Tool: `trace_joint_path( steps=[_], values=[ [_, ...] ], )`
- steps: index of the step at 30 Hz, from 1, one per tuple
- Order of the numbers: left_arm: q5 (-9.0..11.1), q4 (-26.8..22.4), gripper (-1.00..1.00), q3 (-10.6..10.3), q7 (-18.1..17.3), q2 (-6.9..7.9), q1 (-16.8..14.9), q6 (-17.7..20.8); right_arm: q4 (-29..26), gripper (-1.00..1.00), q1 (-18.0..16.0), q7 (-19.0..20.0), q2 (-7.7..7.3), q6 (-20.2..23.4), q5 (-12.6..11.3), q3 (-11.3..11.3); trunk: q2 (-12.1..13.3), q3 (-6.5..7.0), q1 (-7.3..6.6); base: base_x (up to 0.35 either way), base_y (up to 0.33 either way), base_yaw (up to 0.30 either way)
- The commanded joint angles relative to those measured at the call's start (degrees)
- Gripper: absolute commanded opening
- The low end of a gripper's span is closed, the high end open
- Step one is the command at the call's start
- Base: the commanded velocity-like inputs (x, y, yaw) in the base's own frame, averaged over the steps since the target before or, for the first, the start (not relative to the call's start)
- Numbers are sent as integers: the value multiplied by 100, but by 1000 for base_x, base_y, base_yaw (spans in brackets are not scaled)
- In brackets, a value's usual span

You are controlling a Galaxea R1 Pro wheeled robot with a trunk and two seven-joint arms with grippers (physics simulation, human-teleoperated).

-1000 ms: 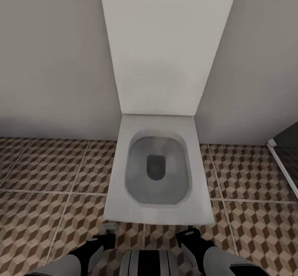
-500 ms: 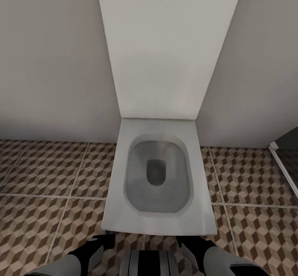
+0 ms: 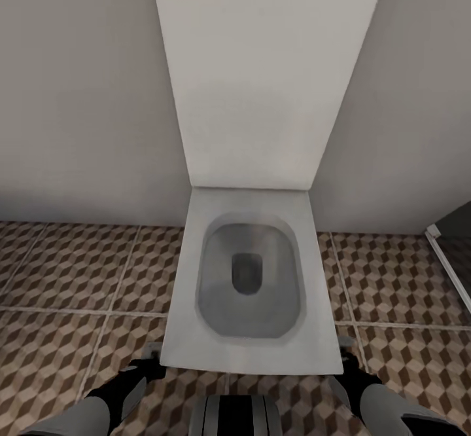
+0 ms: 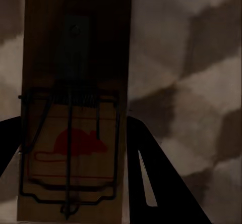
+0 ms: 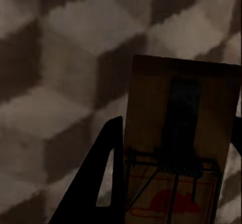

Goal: Take the four mousetraps from the cabinet in the bathroom and place them on the bathroom floor. Make sure all four end up on the same floor surface, and ensure that at least two of them are either under or directly next to the same bathroom sink.

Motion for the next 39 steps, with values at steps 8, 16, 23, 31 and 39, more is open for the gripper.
trace_joint_path(
  steps=[8, 16, 23, 31, 39],
  values=[
    [29, -361, -100, -51, -2, 22, 0, 76, -231, -100, 0, 3, -196, 29, -40, -120, -1, -3, 0, 23, 0, 0],
    [26, -552, -100, -54, -3, -2, 0, 85, -245, -100, 0, 66, -479, 34, -54, -127, -1, -3, 0, 1, 0, 0],
    [27, -595, -100, -56, -9, -8, 0, 57, -244, -100, 0, 390, -541, 43, -60, -129, -1, -3, 0, 0, 0, 0],
    [13, -670, -100, -67, -49, -27, 0, 56, -241, -100, 0, 513, -544, 38, -56, -119, -1, -3, 0, 0, 0, 0],
    [-6, -703, -100, -77, -43, -30, 0, 83, -242, -100, 0, 537, -537, 37, -52, -112, -1, -3, 0, 39, 0, 0]
  ],
)
